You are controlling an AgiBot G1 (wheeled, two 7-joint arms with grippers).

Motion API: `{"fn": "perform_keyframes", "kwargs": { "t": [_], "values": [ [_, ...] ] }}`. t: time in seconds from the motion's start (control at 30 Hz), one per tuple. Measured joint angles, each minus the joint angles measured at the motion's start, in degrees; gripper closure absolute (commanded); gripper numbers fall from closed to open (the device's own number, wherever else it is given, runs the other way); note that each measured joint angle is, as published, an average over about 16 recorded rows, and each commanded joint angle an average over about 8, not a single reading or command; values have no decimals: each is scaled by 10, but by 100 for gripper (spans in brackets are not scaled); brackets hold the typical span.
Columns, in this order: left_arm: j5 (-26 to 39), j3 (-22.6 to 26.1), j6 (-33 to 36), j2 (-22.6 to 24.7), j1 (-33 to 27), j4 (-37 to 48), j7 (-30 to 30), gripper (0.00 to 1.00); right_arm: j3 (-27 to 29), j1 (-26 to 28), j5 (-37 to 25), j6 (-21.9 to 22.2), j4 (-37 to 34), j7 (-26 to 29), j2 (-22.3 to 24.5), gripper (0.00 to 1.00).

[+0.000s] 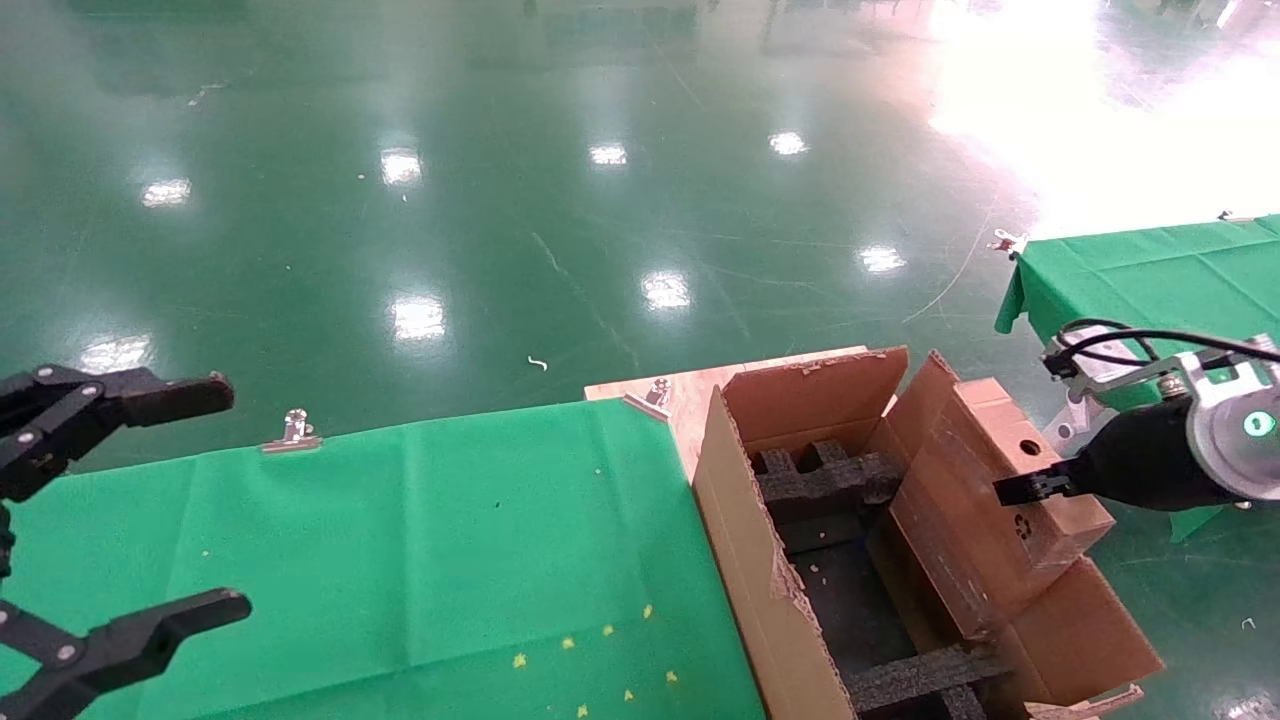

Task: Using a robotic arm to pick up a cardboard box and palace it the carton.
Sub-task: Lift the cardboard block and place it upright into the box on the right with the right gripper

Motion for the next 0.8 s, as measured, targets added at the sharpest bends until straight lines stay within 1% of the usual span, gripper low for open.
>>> {"fn": "perform_keyframes", "kwargs": {
  "t": [0.17,0.4,0.8],
  "values": [
    [0,0,0,0,0,0,0,0,-7,-11,-20,11,1,37,-10,100],
    [0,0,0,0,0,0,0,0,-15,-30,-38,34,1,68,-21,100],
    [0,0,0,0,0,0,0,0,-31,-76,-75,94,1,120,-35,100]
  ]
}}
